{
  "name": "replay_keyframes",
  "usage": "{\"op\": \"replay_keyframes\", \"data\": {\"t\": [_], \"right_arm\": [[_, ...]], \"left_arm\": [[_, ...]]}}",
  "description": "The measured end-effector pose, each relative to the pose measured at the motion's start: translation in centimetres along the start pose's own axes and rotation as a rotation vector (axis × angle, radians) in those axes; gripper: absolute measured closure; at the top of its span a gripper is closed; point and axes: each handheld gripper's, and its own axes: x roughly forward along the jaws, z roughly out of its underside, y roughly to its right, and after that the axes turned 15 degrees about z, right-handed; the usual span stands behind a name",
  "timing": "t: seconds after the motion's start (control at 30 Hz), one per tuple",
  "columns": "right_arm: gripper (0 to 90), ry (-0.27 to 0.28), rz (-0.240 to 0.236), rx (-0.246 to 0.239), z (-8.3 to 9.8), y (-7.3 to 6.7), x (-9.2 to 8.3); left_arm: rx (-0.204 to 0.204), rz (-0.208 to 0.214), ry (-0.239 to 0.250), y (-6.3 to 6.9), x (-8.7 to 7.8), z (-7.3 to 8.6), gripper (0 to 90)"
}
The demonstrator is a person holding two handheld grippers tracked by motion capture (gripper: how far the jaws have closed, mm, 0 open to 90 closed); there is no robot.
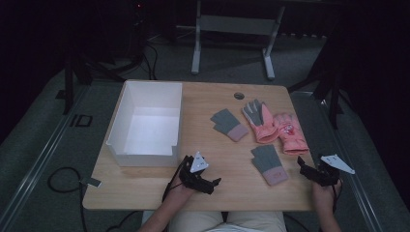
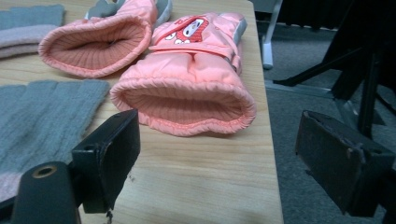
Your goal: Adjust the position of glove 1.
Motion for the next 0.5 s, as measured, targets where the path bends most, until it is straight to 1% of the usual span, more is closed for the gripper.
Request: {"op": "replay_keyframes", "data": {"t": [0.07,0.13,0.2,0.27,0.33,0.4,0.47,0.5], "right_arm": [[14.2,-0.002,0.001,-0.005,-0.02,-0.05,0.03],[14.2,-0.002,-0.001,-0.009,-0.02,-0.08,0.02],[14.2,0.004,0.0,-0.015,0.0,-0.15,-0.03],[14.3,0.007,-0.001,-0.022,0.0,-0.18,-0.05],[14.3,-0.001,0.012,-0.015,-0.02,-0.19,-0.01],[14.3,-0.003,0.028,-0.01,-0.01,-0.15,0.0],[14.2,-0.002,0.05,-0.007,0.01,-0.15,-0.04],[14.0,-0.003,0.055,-0.005,0.01,-0.15,-0.03]], "left_arm": [[-0.01,-0.011,0.016,-0.03,-0.12,0.05,0.5],[-0.01,-0.008,0.015,-0.04,-0.13,0.05,0.5],[0.014,0.027,0.006,-0.04,-0.11,0.04,0.4],[0.033,0.039,-0.01,0.0,-0.03,0.01,0.4],[0.04,0.037,-0.02,-0.01,-0.05,0.01,0.4],[0.036,0.057,-0.014,-0.13,-0.1,0.03,0.4],[0.045,0.062,-0.013,-0.19,-0.24,0.08,0.4],[0.044,0.064,-0.006,-0.18,-0.28,0.12,0.4]]}}
